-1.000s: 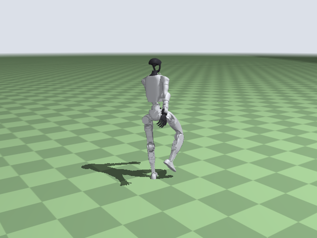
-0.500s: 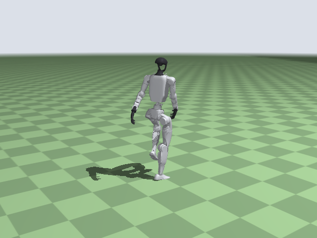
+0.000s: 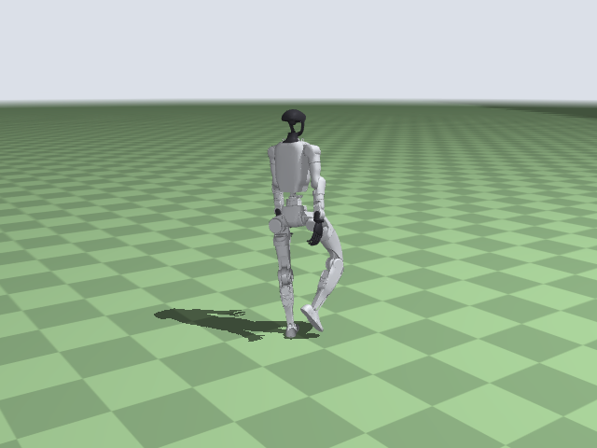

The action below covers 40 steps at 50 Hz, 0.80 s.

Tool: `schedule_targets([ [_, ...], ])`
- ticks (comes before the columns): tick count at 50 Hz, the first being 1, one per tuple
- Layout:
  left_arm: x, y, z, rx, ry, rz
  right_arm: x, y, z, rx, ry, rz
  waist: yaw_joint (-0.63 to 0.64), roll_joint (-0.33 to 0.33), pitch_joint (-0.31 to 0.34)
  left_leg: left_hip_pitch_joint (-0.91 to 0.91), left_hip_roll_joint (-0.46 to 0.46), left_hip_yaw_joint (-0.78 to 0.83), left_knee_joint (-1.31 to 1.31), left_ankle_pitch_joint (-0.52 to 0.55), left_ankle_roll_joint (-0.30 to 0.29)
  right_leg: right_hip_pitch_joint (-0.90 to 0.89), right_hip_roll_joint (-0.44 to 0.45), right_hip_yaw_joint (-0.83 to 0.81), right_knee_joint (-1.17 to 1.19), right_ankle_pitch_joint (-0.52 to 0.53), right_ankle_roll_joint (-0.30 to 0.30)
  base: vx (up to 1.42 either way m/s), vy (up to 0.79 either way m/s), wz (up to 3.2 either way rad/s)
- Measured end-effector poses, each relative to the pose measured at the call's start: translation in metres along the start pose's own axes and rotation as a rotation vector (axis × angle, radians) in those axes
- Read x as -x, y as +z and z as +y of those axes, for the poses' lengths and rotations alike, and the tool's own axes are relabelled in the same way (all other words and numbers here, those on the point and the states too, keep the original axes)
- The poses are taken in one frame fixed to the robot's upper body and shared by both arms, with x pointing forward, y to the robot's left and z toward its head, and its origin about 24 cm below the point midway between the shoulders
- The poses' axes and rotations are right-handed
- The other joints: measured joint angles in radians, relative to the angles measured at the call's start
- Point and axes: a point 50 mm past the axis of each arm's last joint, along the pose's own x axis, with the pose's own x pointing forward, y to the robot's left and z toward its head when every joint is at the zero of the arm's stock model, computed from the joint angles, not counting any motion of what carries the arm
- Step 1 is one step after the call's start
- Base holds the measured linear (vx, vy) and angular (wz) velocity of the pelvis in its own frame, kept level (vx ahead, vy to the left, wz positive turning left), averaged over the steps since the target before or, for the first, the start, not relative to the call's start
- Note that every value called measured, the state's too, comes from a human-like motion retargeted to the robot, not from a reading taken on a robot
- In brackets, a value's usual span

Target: In place motions

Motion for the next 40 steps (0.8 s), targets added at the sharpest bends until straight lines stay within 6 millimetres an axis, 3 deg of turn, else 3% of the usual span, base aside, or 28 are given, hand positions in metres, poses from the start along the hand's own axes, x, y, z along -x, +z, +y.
schedule_targets([
  [2, 0.006, 0.068, -0.02, -0.089, -0.135, -0.179, 0.0, -0.034, -0.013, -0.2, -0.022, 0.082, -0.092, 0.028, 0.041, -0.007, -0.01, -0.066, -0.009, 0.003, 0.007, -0.142, -0.128, 0.001, 0.248, -0.079, -0.012, -0.29, 0.1, 1.73],
  [3, 0.012, 0.098, -0.027, -0.133, -0.181, -0.254, 0.0, -0.051, -0.014, -0.284, -0.01, 0.13, -0.134, 0.046, 0.052, -0.023, -0.003, -0.082, -0.003, 0.003, 0.012, -0.216, -0.144, 0.019, 0.327, -0.097, -0.002, -0.19, -0.02, 1.47],
  [5, 0.024, 0.136, -0.035, -0.198, -0.196, -0.373, 0.003, -0.086, -0.012, -0.402, 0.006, 0.231, -0.203, 0.066, 0.048, -0.066, 0.004, -0.157, 0.005, 0.024, 0.018, -0.358, -0.114, 0.067, 0.425, -0.125, 0.025, -0.05, -0.18, 0.96],
  [7, 0.032, 0.158, -0.045, -0.253, -0.151, -0.465, 0.005, -0.118, -0.004, -0.496, -0.024, 0.311, -0.194, 0.067, 0.024, -0.086, 0.018, -0.135, 0.012, 0.036, 0.009, -0.448, -0.091, 0.1, 0.466, -0.142, 0.039, 0.07, -0.18, 0.27],
  [9, 0.04, 0.175, -0.056, -0.296, -0.127, -0.56, 0.007, -0.137, 0.006, -0.564, -0.051, 0.356, -0.18, 0.062, 0.008, -0.093, 0.02, -0.106, 0.016, 0.033, 0.005, -0.465, -0.13, 0.083, 0.47, -0.159, 0.016, 0.0, -0.1, 0.29],
  [11, 0.045, 0.183, -0.061, -0.314, -0.128, -0.616, 0.007, -0.146, 0.015, -0.576, -0.058, 0.38, -0.163, 0.044, 0.004, -0.084, 0.013, -0.11, 0.018, 0.032, 0.003, -0.427, -0.145, 0.068, 0.426, -0.166, -0.004, 0.01, -0.12, -0.03],
  [13, 0.043, 0.177, -0.064, -0.321, -0.145, -0.611, 0.007, -0.147, 0.022, -0.555, -0.036, 0.391, -0.131, 0.019, 0.001, -0.054, 0.006, -0.088, 0.01, 0.026, -0.003, -0.343, -0.123, 0.06, 0.333, -0.162, -0.004, 0.07, -0.1, -0.51],
  [15, 0.033, 0.157, -0.061, -0.303, -0.158, -0.553, 0.006, -0.14, 0.025, -0.517, 0.001, 0.386, -0.088, 0.002, -0.005, -0.017, 0.004, -0.047, 0.001, 0.008, -0.006, -0.22, -0.068, 0.051, 0.19, -0.156, -0.001, 0.11, -0.01, -0.89],
  [17, 0.018, 0.12, -0.054, -0.24, -0.152, -0.441, 0.003, -0.124, 0.024, -0.458, 0.033, 0.355, -0.033, -0.005, -0.014, 0.015, 0.01, -0.015, 0.006, -0.021, -0.008, -0.056, 0.019, 0.037, -0.017, -0.144, 0.001, 0.12, 0.07, -1.17],
  [20, -0.001, 0.038, -0.04, -0.114, -0.119, -0.205, -0.002, -0.085, 0.021, -0.334, 0.035, 0.263, 0.045, 0.003, -0.037, 0.04, 0.035, 0.036, 0.062, -0.072, -0.019, 0.243, 0.174, 0.045, -0.461, -0.063, 0.055, 0.09, 0.14, -0.69],
  [22, -0.003, -0.032, -0.023, -0.027, -0.059, -0.01, -0.004, -0.044, 0.019, -0.199, -0.004, 0.16, 0.049, 0.0, -0.039, 0.017, 0.038, 0.025, 0.197, -0.065, -0.011, 0.469, 0.247, -0.027, -0.812, -0.214, 0.077, 0.02, 0.23, 0.28],
  [23, 0.001, -0.066, -0.012, 0.017, -0.018, 0.09, -0.004, -0.02, 0.019, -0.12, -0.02, 0.095, 0.049, -0.021, -0.052, -0.018, 0.03, 0.05, 0.306, -0.003, -0.008, 0.531, 0.255, -0.091, -0.927, -0.293, 0.027, -0.08, 0.24, -0.03],
  [25, 0.016, -0.121, 0.013, 0.083, 0.069, 0.27, 0.006, 0.047, 0.025, 0.028, 0.023, -0.075, 0.115, -0.066, -0.086, -0.237, 0.109, 0.08, 0.706, 0.188, -0.046, 0.536, 0.225, -0.072, -1.042, -0.323, -0.002, -0.29, 0.15, -1.0],
  [27, 0.039, -0.17, 0.036, 0.138, 0.173, 0.422, 0.027, 0.12, 0.036, 0.148, 0.136, -0.304, 0.216, -0.087, -0.067, -0.474, 0.196, 0.049, 1.044, 0.232, 0.022, 0.501, 0.228, 0.006, -1.037, -0.306, -0.006, -0.55, -0.03, -1.3],
  [28, 0.048, -0.187, 0.041, 0.171, 0.205, 0.482, 0.046, 0.16, 0.04, 0.212, 0.18, -0.433, 0.223, -0.077, -0.028, -0.57, 0.176, -0.039, 1.165, 0.182, 0.015, 0.504, 0.236, 0.0, -1.038, -0.293, -0.012, -0.64, 0.0, -0.6],
  [30, 0.068, -0.22, 0.045, 0.227, 0.21, 0.613, 0.094, 0.228, 0.044, 0.329, 0.203, -0.688, 0.278, -0.102, 0.06, -0.721, 0.211, -0.046, 1.374, 0.119, 0.016, 0.501, 0.224, 0.034, -1.024, -0.275, -0.043, -0.61, 0.08, -0.91],
  [32, 0.085, -0.246, 0.046, 0.257, 0.21, 0.699, 0.144, 0.276, 0.052, 0.397, 0.15, -0.934, 0.36, -0.118, 0.133, -0.822, 0.331, 0.011, 1.54, 0.037, 0.067, 0.509, 0.222, 0.107, -1.004, -0.27, -0.063, -0.39, 0.05, -1.61],
  [35, 0.108, -0.275, 0.051, 0.294, 0.235, 0.743, 0.206, 0.316, 0.06, 0.442, 0.08, -1.225, 0.41, -0.148, 0.158, -0.954, 0.343, 0.024, 1.651, -0.018, 0.095, 0.506, 0.203, 0.153, -1.021, -0.244, -0.078, -0.11, 0.04, -0.85],
  [38, 0.126, -0.298, 0.047, 0.407, 0.286, 0.807, 0.233, 0.327, 0.07, 0.505, 0.08, -1.351, 0.441, -0.188, 0.101, -0.979, 0.325, 0.053, 1.629, -0.02, 0.072, 0.454, 0.171, 0.2, -1.025, -0.228, -0.08, 0.06, 0.08, -0.53],
  [40, 0.126, -0.299, 0.043, 0.5, 0.313, 0.797, 0.24, 0.328, 0.078, 0.569, 0.09, -1.372, 0.422, -0.181, 0.086, -0.93, 0.318, 0.042, 1.588, -0.016, 0.075, 0.452, 0.18, 0.195, -1.031, -0.224, -0.077, -0.01, -0.01, 0.13],
])
